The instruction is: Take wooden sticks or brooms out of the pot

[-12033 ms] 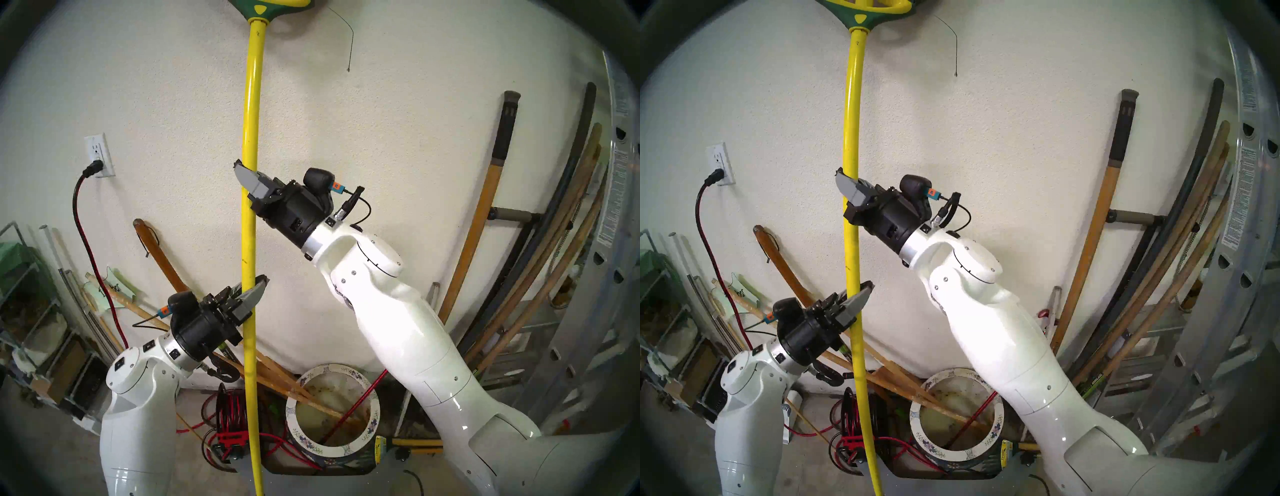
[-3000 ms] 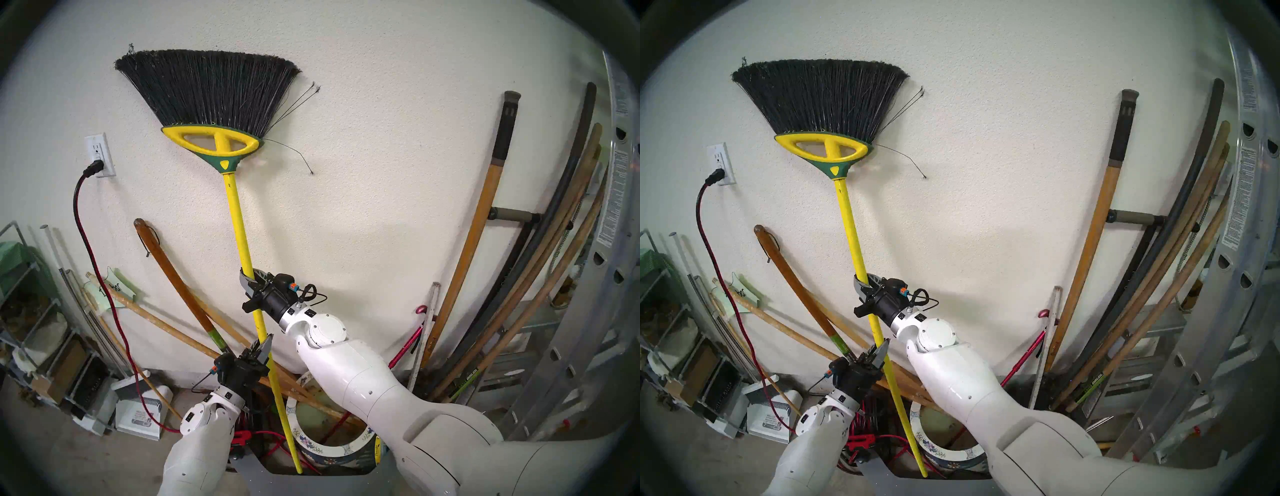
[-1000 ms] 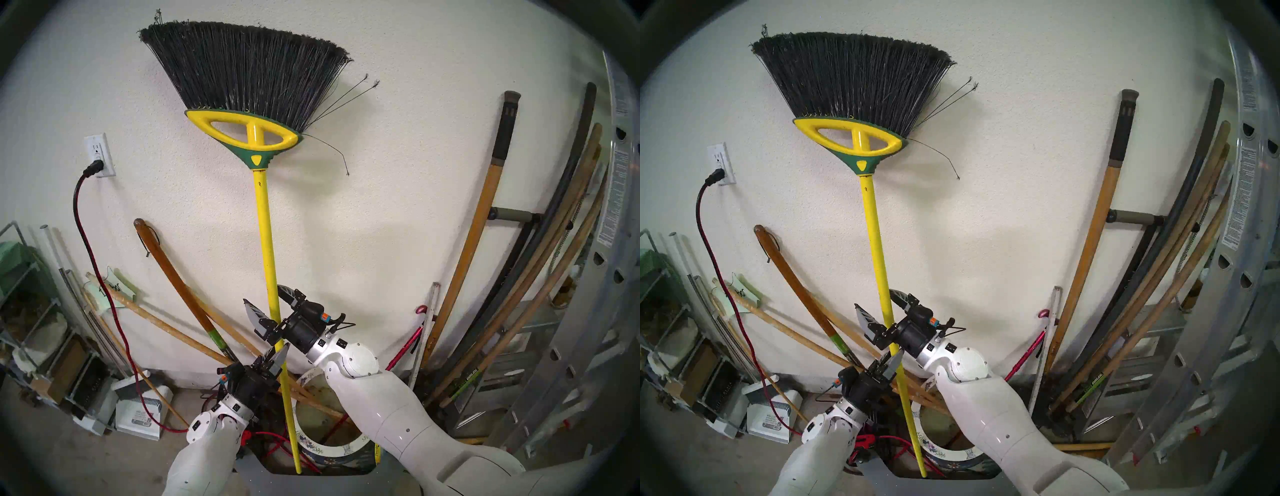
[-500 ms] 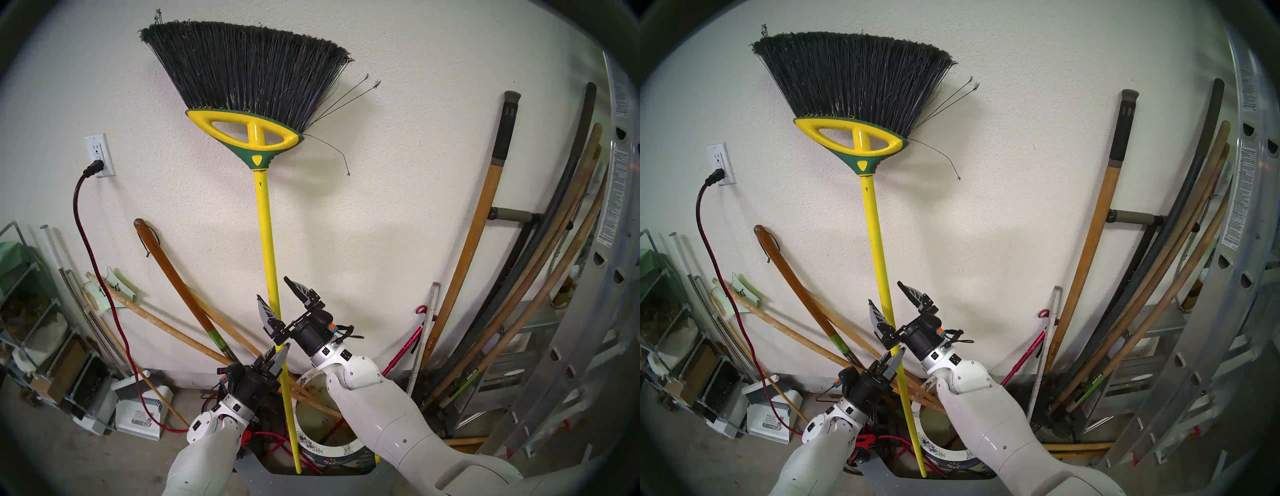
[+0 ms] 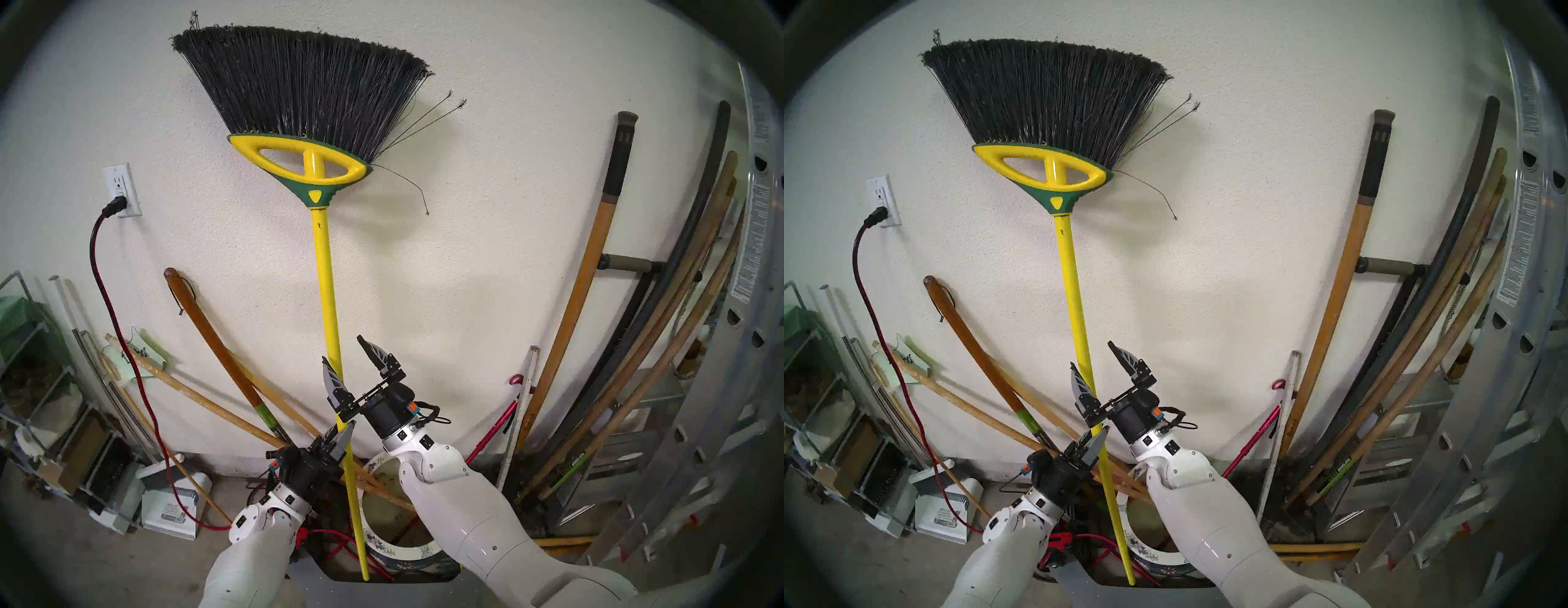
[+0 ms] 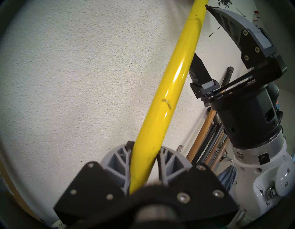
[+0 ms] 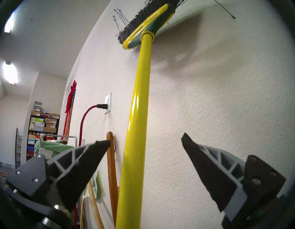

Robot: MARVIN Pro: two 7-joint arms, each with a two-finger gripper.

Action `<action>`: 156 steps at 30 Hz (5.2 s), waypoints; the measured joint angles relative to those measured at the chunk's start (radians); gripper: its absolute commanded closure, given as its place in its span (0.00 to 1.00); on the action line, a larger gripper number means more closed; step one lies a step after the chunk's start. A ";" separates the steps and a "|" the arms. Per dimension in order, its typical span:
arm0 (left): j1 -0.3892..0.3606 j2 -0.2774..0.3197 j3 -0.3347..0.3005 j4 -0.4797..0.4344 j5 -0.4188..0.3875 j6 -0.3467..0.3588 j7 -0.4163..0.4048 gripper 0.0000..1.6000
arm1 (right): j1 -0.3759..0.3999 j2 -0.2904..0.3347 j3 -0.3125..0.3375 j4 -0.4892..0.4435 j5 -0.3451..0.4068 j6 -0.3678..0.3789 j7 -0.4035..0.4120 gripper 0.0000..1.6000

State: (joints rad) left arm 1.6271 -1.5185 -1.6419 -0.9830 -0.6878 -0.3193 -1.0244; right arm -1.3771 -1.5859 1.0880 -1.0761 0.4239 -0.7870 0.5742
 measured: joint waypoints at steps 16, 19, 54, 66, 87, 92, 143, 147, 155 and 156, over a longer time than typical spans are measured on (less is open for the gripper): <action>0.000 0.002 0.003 0.000 -0.003 0.000 0.000 1.00 | -0.074 0.065 0.006 -0.149 0.135 -0.044 0.120 0.00; 0.000 0.002 0.004 0.000 -0.003 0.000 0.000 1.00 | -0.091 0.082 0.031 -0.187 0.163 -0.054 0.124 0.00; 0.000 0.005 0.009 0.001 -0.008 0.000 0.001 1.00 | -0.280 0.179 0.328 -0.311 0.256 -0.133 -0.051 0.00; -0.025 0.008 0.006 0.037 -0.018 0.000 -0.005 1.00 | -0.293 0.184 0.323 -0.315 0.261 -0.134 -0.057 0.00; -0.238 0.045 -0.010 0.362 -0.063 0.008 -0.122 1.00 | -0.293 0.187 0.318 -0.316 0.262 -0.136 -0.056 0.00; -0.285 0.044 -0.003 0.438 -0.059 -0.002 -0.132 1.00 | -0.292 0.187 0.317 -0.316 0.262 -0.136 -0.056 0.00; -0.298 0.065 -0.089 0.501 -0.149 -0.054 -0.396 0.00 | -0.290 0.188 0.315 -0.317 0.261 -0.139 -0.057 0.00; -0.283 0.062 -0.092 0.477 -0.145 -0.117 -0.390 0.00 | -0.290 0.188 0.314 -0.317 0.261 -0.139 -0.057 0.00; -0.242 0.044 -0.111 0.371 -0.159 -0.212 -0.285 0.00 | -0.290 0.188 0.314 -0.317 0.261 -0.139 -0.057 0.00; -0.235 0.043 -0.113 0.351 -0.162 -0.221 -0.276 0.00 | -0.290 0.188 0.314 -0.317 0.261 -0.139 -0.057 0.00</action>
State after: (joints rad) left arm 1.3917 -1.4757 -1.7550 -0.6321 -0.8498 -0.5399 -1.3005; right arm -1.6668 -1.3975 1.4020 -1.3928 0.6851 -0.9262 0.5176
